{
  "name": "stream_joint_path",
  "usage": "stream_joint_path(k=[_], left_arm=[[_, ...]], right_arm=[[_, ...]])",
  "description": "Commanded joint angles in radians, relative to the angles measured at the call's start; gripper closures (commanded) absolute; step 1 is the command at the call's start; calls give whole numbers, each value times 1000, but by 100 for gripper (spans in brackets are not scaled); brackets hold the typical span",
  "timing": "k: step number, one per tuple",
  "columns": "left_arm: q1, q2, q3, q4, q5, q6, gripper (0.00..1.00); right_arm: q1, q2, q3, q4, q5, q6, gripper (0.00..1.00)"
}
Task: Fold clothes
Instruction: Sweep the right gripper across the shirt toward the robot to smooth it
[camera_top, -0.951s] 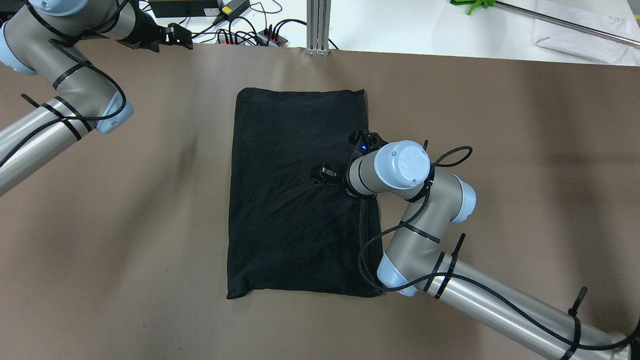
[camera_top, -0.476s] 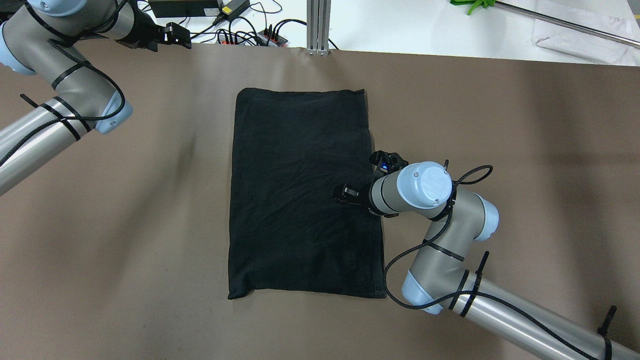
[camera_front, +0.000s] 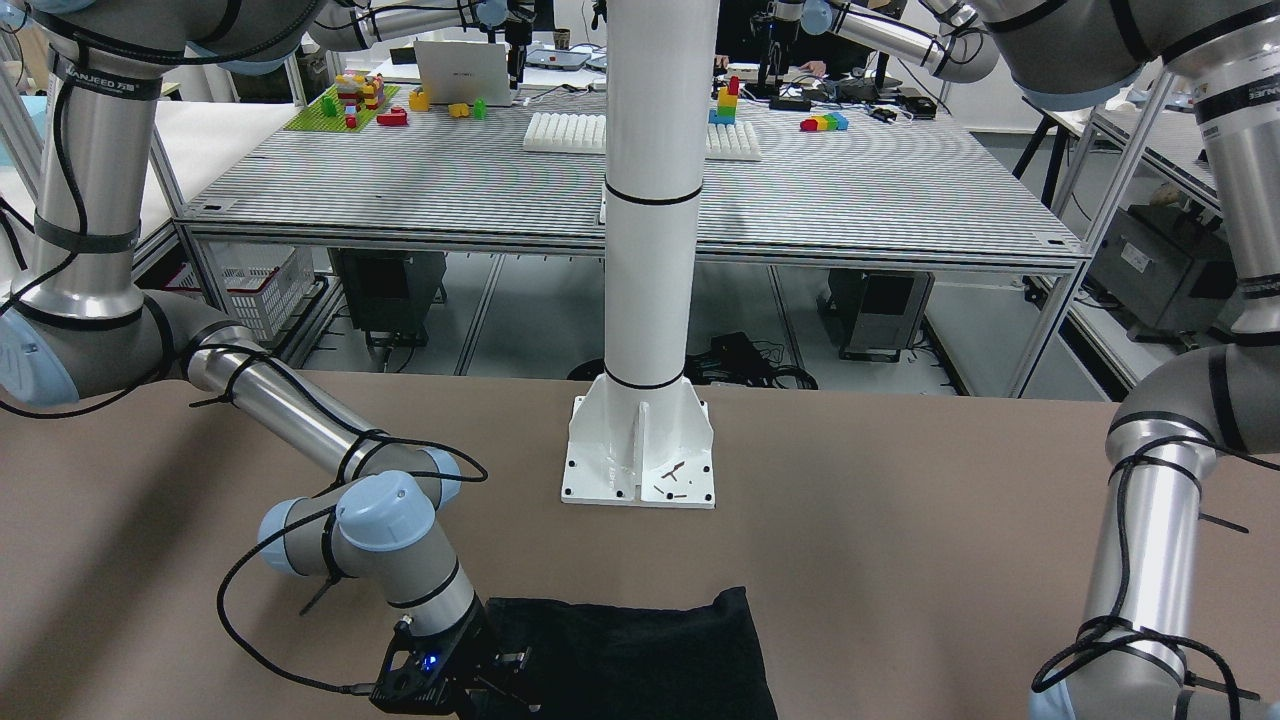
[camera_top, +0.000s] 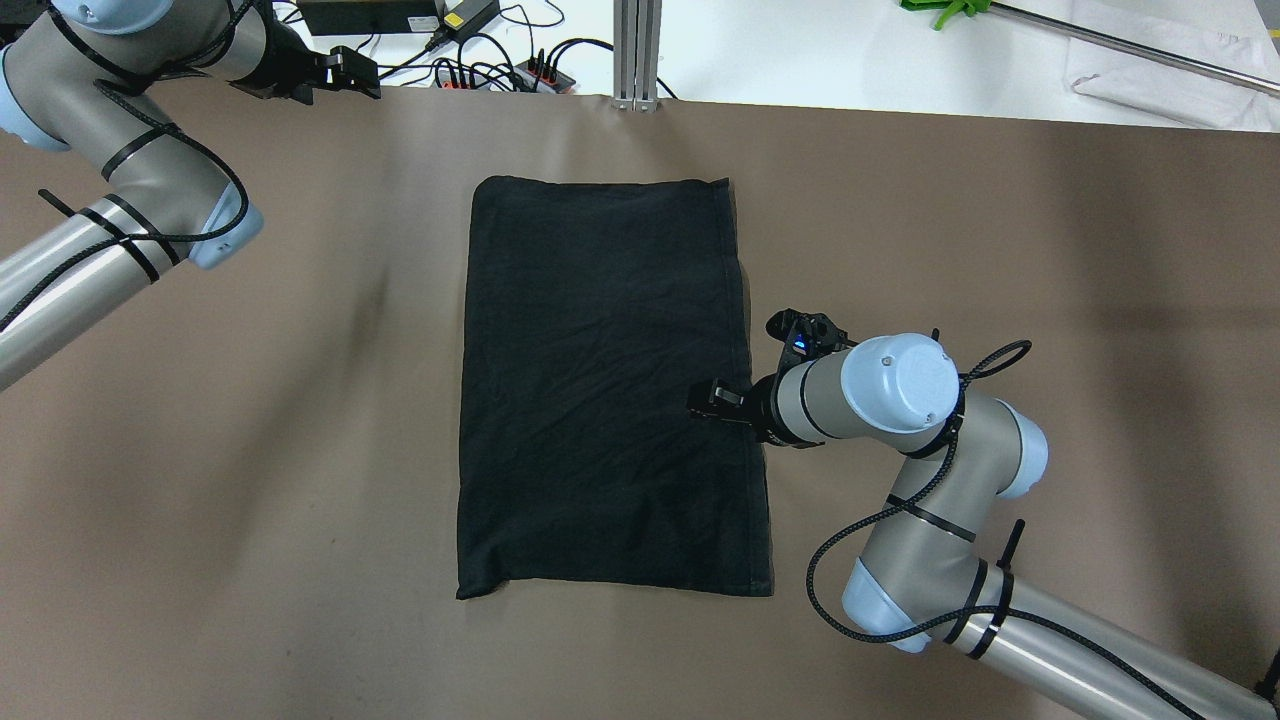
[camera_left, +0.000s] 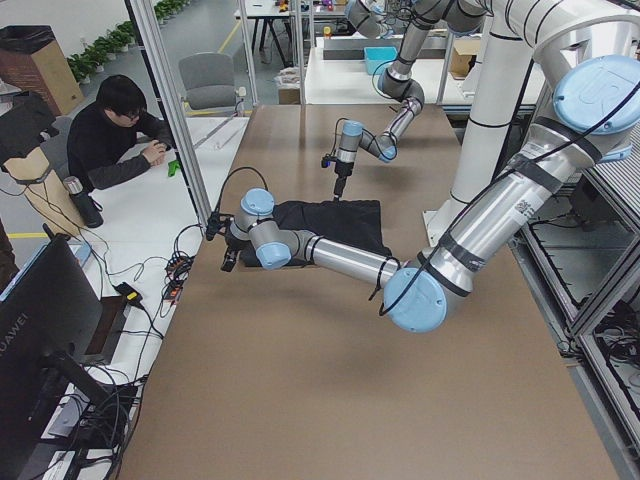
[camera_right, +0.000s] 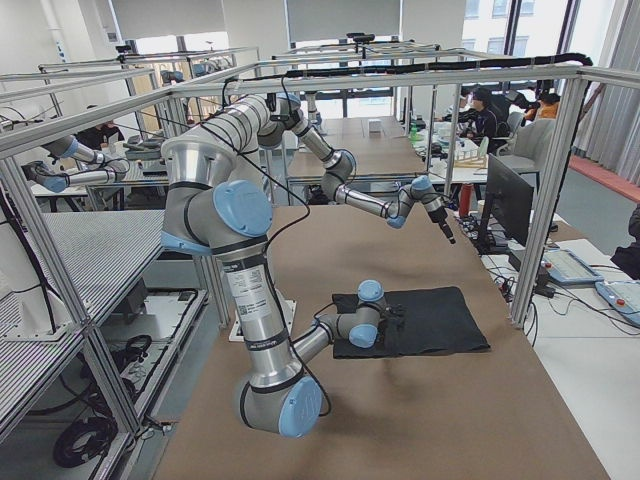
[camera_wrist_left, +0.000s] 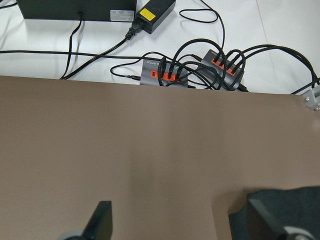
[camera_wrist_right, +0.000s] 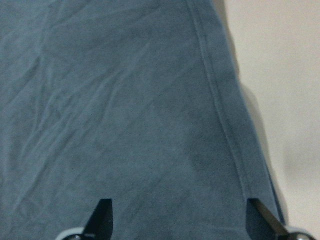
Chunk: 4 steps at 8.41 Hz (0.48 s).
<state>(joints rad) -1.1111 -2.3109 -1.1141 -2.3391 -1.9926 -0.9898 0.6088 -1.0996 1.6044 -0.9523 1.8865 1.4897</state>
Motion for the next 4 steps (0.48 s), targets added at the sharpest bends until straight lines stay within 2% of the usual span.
stream_joint_path(k=[1,2,3,4], left_arm=[[-1,2,-1,-2,0,2,6],[-1,7,-1,-2,0,2,6],[-1,10,-3,-2,0,-3,6],[1,10,-1,-2,2,-3,6]], right_arm=[[-4,-89,185,16,23,52,6],[-18,-109,209,29,23,107,6],[-65,-114,207,39,-15,118,6],[-122,-124,207,41,-92,119,6]])
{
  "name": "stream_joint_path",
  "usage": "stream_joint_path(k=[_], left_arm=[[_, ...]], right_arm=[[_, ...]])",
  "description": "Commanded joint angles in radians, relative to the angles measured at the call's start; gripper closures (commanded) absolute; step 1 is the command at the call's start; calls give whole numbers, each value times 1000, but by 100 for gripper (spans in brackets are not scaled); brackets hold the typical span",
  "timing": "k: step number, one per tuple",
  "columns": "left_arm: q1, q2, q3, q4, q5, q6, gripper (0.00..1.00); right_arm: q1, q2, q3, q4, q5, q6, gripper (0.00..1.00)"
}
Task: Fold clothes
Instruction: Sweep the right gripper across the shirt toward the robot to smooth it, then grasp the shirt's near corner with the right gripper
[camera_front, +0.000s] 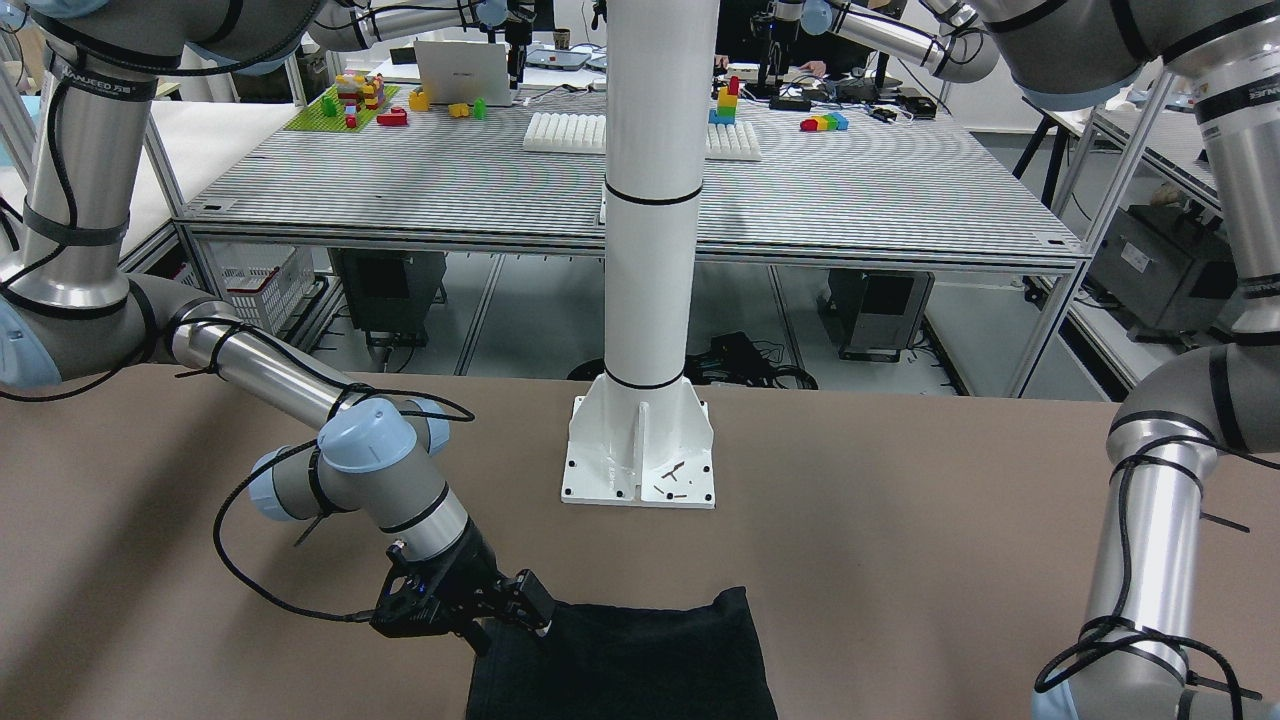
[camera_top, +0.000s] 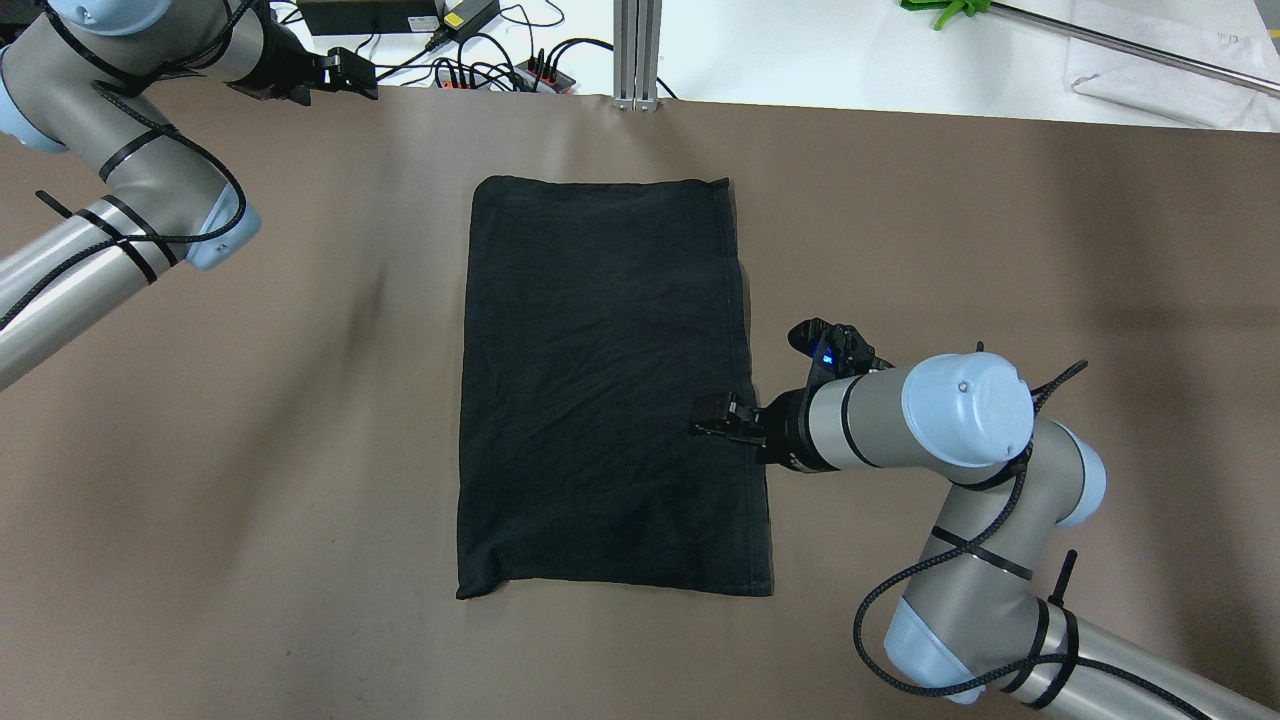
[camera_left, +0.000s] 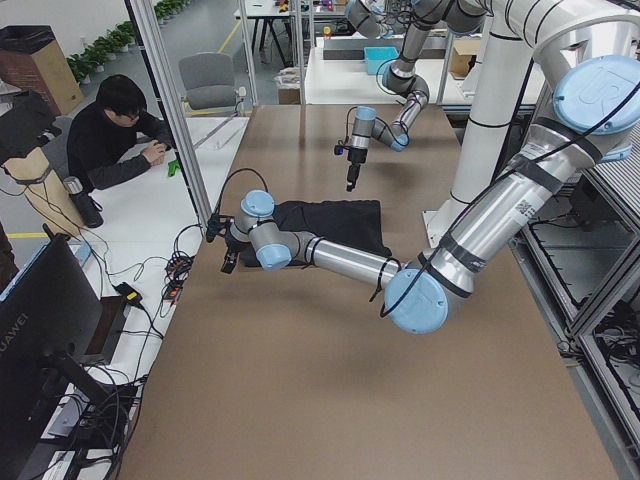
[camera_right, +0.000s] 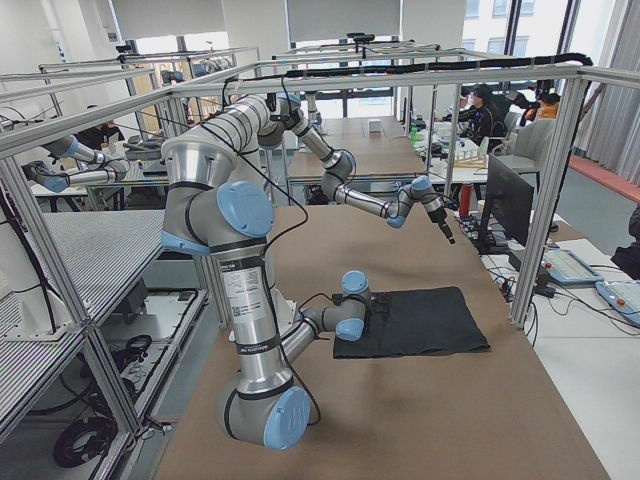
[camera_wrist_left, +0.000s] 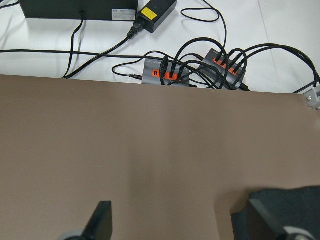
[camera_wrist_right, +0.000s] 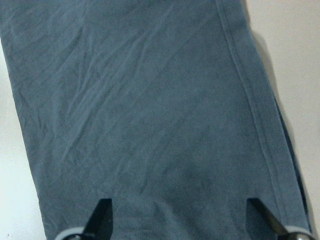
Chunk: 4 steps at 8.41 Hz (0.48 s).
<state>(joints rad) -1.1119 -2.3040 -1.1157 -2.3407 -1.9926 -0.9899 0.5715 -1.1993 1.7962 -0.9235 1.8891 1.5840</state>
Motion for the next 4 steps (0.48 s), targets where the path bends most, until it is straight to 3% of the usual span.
stream_joint_path(k=[1,4], left_arm=[[1,14,-1,0,0,-1,6],[0,26,-3,-5,0,1,6]], right_arm=[[-143,-22,5,14,-149,24,6],[-165,-39,-11,14,-177,21,6]])
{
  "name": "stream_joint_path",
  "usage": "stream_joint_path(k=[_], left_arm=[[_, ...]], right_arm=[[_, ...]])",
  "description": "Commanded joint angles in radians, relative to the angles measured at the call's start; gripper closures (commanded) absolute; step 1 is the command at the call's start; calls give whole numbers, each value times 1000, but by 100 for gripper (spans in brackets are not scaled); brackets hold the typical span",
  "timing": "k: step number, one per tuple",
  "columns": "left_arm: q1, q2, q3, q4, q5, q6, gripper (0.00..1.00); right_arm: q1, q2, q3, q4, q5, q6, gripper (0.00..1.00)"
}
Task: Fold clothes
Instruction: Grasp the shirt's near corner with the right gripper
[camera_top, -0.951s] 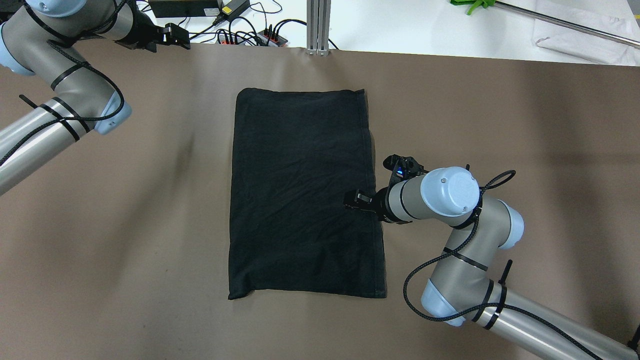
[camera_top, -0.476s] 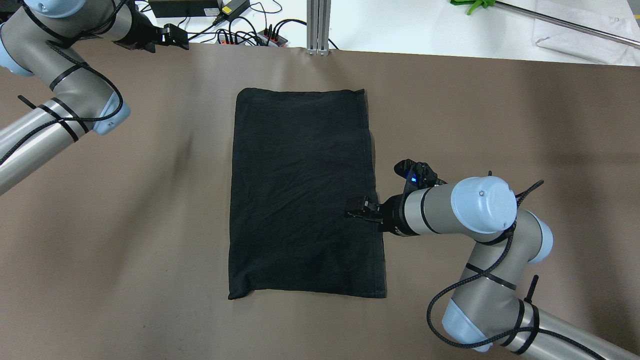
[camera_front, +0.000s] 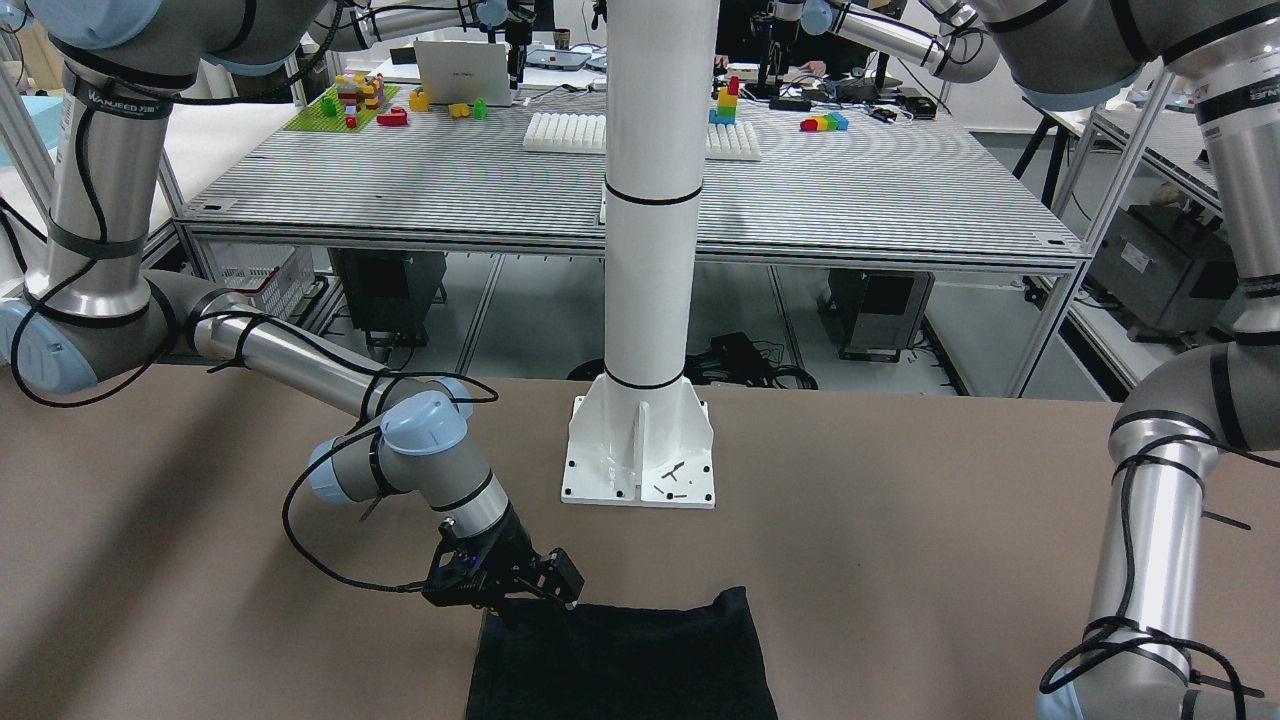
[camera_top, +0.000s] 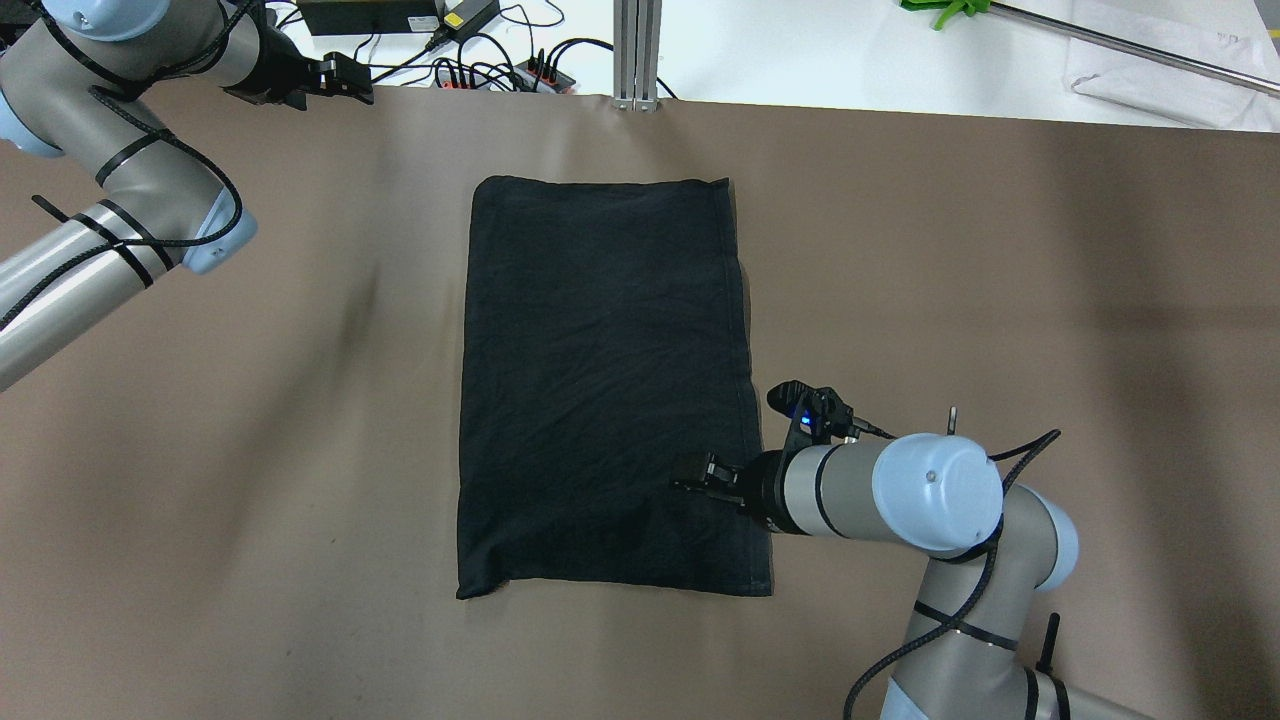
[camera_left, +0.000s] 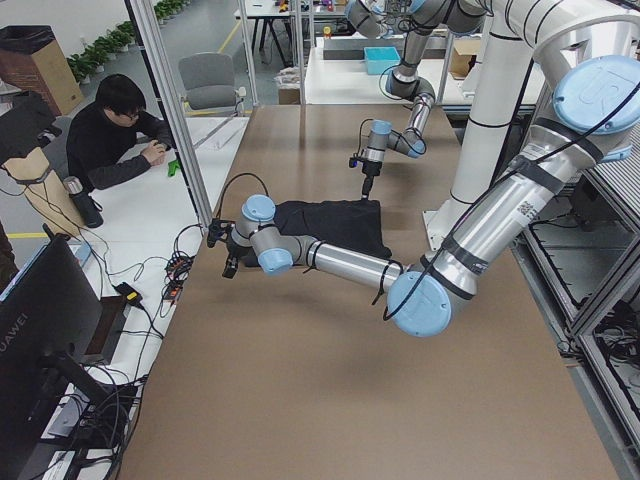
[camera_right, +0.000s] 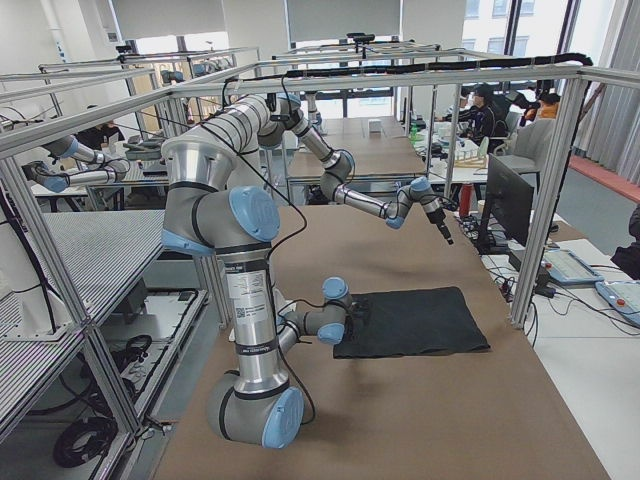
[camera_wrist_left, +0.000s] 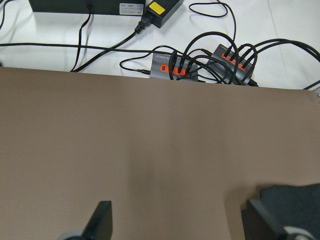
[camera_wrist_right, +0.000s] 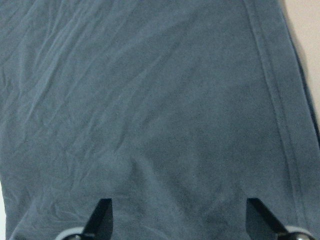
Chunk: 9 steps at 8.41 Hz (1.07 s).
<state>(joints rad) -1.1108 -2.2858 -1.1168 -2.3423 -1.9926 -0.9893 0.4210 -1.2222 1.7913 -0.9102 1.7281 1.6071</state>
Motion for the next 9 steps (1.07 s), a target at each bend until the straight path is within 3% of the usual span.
stream_joint_path(k=[1,4,7,8,9], left_arm=[[-1,14,-1,-21,0,-6,6],[0,23,-9,-29,1,-6,6],[2,23,-11,-29,3,-6,6],[2,23,-12,-29,3,-6,6],[3,22,-12,-29,14,-8,6]], right_arm=[[-14,-17,-18,1,-16,-7,6],[-16,-4,-108,5,-22,-12,6],[-21,27,-110,2,-33,5,6],[-21,44,-110,2,-33,13,10],[-22,73,-112,-13,-35,51,34]])
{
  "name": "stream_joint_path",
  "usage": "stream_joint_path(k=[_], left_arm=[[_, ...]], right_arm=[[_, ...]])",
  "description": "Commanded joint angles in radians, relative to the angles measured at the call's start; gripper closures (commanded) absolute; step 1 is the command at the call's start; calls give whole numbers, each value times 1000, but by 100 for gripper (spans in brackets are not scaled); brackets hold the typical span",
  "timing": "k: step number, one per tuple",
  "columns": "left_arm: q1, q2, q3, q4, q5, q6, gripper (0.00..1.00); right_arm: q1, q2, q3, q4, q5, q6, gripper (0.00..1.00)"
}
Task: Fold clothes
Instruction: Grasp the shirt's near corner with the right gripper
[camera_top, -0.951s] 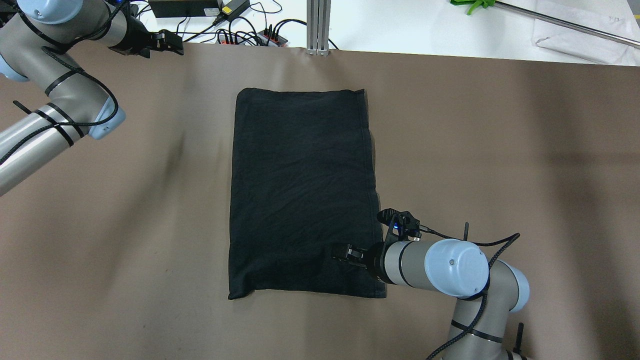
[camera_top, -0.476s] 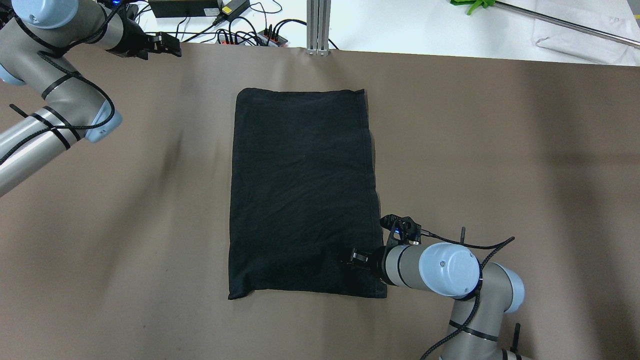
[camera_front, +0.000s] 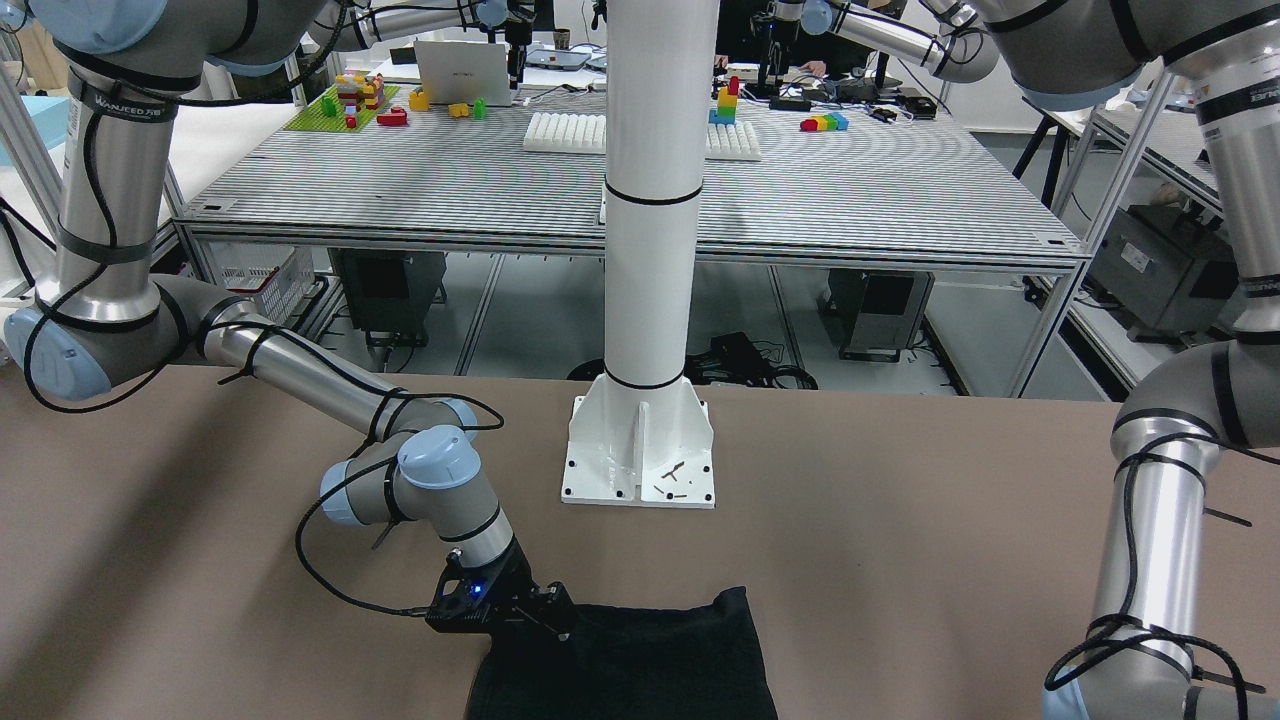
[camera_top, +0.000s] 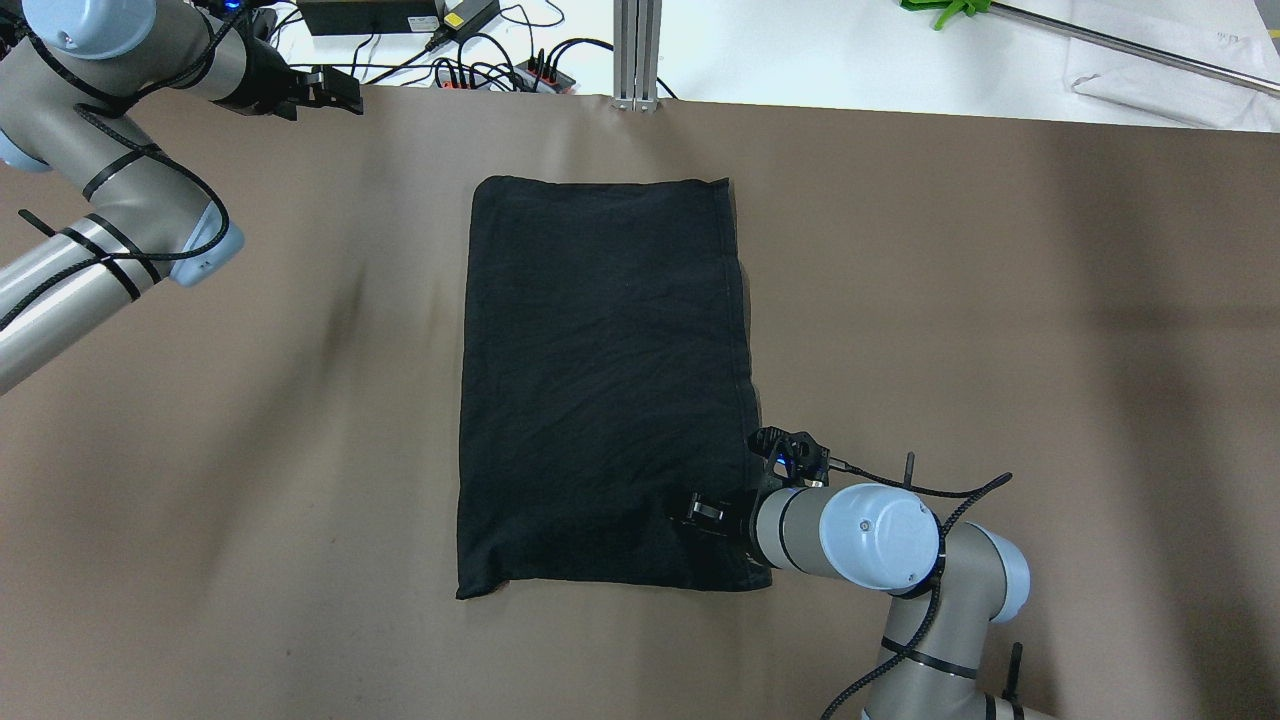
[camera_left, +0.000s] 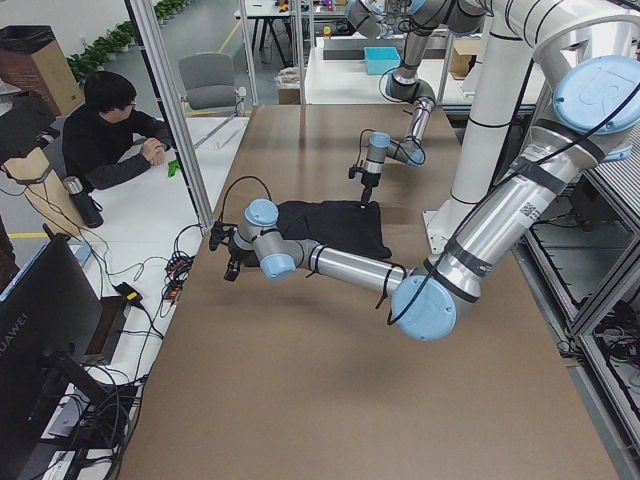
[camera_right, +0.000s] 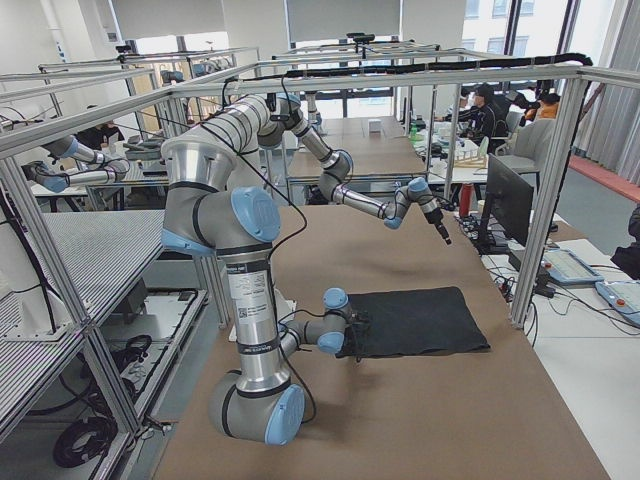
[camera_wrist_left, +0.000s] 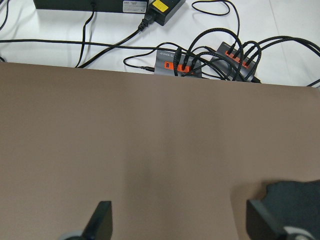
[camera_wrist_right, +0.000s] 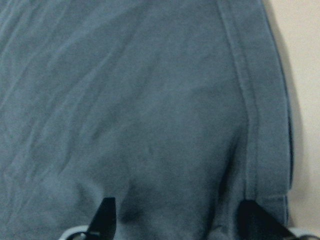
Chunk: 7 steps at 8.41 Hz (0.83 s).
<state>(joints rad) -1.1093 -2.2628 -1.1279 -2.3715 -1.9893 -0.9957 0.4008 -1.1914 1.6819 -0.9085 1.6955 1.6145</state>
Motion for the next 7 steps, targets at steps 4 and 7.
stream_joint_path(k=[4,7], left_arm=[[8,-1,-1,0,20,-1,6],[3,-1,-21,0,1,-12,6]], right_arm=[[-3,62,-33,-4,-14,82,100],[1,69,33,2,-10,76,100]])
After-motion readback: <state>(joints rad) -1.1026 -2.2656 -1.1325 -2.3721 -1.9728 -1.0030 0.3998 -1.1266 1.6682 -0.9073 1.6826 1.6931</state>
